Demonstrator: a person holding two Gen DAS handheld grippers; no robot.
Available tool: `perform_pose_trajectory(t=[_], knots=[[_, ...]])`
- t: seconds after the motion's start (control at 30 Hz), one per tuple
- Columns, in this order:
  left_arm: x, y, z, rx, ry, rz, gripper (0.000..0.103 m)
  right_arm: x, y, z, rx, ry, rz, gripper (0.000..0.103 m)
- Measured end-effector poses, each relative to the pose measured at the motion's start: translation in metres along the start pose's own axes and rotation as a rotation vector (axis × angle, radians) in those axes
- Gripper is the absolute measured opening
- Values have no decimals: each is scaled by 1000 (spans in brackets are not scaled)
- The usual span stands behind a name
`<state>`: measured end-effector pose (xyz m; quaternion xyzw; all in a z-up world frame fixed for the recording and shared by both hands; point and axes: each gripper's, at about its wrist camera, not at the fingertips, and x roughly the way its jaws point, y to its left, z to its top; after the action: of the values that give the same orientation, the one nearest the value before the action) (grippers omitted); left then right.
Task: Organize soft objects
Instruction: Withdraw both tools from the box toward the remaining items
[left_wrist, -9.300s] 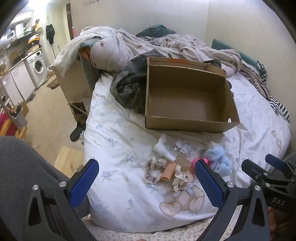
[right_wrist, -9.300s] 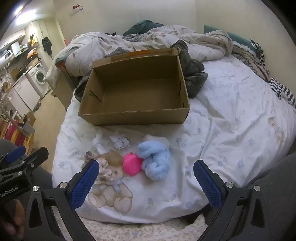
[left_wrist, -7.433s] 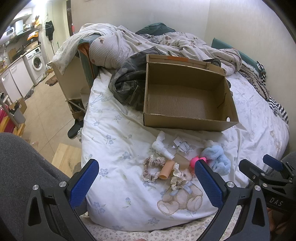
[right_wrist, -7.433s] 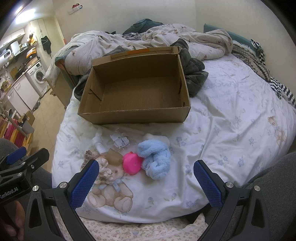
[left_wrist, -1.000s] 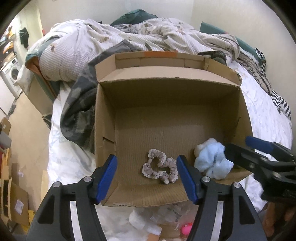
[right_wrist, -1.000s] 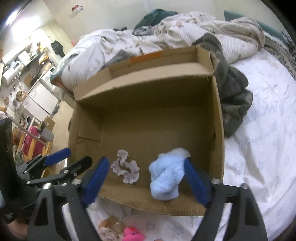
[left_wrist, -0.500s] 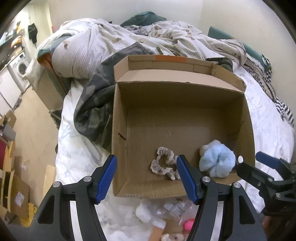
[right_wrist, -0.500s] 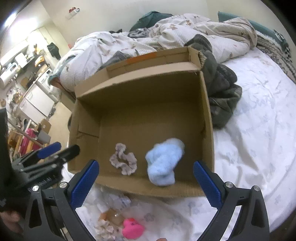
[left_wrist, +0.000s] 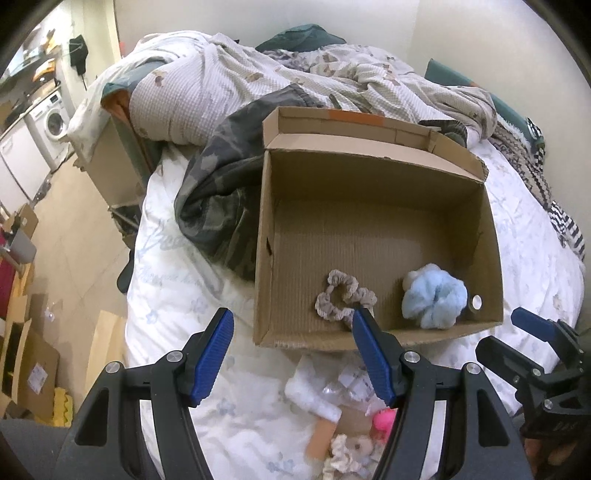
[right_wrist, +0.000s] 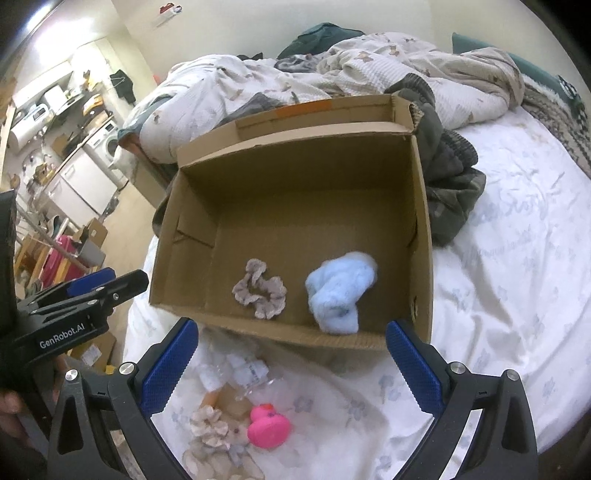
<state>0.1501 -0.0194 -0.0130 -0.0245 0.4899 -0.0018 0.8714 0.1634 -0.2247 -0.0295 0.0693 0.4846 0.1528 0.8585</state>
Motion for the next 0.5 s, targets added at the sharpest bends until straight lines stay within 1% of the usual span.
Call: perform_pose_trajectory(t=[0.13, 0.3, 0.5], knots=[[-6, 3, -7, -9, 2, -1, 64, -4, 2, -8, -7, 0, 4, 103], [-8, 5, -20, -13, 29, -9, 64, -7, -3, -20, 15, 17, 11, 103], [-3, 10, -37, -19, 72, -7, 64, -8, -7, -35, 23, 41, -29, 103]])
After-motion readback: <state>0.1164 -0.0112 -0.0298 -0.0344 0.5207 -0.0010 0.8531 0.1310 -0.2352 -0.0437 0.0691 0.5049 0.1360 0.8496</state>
